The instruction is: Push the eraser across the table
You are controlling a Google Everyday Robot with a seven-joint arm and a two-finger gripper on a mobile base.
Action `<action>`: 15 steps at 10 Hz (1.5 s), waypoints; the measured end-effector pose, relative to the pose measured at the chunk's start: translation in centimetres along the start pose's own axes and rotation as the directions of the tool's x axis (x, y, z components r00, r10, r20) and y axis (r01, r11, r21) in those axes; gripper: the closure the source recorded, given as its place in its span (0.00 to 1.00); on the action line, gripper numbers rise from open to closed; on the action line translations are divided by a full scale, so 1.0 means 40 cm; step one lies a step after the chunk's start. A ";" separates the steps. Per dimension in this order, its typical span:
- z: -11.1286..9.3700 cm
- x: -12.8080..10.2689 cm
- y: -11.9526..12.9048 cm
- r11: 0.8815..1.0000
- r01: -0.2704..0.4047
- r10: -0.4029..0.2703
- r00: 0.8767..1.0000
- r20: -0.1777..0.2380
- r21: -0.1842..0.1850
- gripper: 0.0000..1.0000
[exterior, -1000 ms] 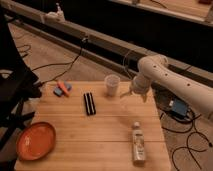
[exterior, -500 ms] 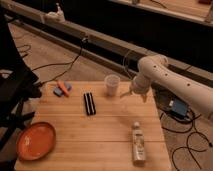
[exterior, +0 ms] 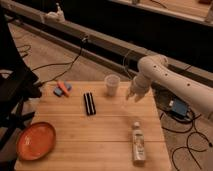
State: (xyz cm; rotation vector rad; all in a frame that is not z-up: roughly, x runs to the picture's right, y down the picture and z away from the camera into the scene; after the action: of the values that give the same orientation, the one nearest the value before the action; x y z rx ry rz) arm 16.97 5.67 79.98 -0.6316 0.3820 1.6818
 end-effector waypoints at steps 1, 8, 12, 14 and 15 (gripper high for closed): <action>-0.002 -0.003 0.001 1.000 0.002 -0.002 1.000 0.003 0.000 0.84; 0.151 -0.081 0.200 0.981 0.188 -0.186 0.982 0.042 -0.052 1.00; 0.263 -0.042 0.388 0.946 0.292 -0.295 0.955 -0.001 -0.139 1.00; 0.262 -0.039 0.379 0.947 0.289 -0.293 0.956 -0.006 -0.137 1.00; 0.263 -0.039 0.384 0.946 0.292 -0.296 0.955 -0.006 -0.138 1.00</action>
State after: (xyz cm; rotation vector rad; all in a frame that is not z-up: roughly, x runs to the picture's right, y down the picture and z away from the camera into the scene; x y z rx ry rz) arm 0.11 7.26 87.87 -0.7726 0.1816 1.4212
